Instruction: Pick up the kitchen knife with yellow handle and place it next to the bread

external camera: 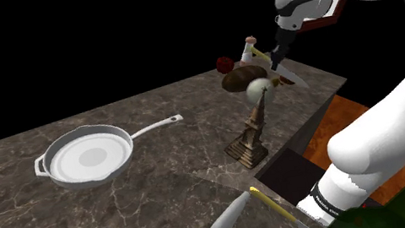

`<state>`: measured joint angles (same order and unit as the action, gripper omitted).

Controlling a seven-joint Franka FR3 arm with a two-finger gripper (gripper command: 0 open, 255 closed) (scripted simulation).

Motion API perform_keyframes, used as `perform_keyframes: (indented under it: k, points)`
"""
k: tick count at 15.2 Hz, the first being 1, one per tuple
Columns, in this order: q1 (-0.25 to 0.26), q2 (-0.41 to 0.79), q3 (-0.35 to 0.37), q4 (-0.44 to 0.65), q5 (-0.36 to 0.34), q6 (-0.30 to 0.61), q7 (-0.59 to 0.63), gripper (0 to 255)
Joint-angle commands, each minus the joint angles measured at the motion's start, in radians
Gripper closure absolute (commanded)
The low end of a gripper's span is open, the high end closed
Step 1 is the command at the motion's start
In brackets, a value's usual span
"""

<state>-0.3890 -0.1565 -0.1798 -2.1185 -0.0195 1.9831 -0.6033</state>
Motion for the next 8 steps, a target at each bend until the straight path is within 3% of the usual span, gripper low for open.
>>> perform_keyframes:
  k: [1,8]
  points:
    - [-0.021,0.018,-0.03,0.018,0.0,-0.001,-0.053,255]
    - [-0.093,0.132,-0.125,0.148,0.027,-0.02,-0.231,255]
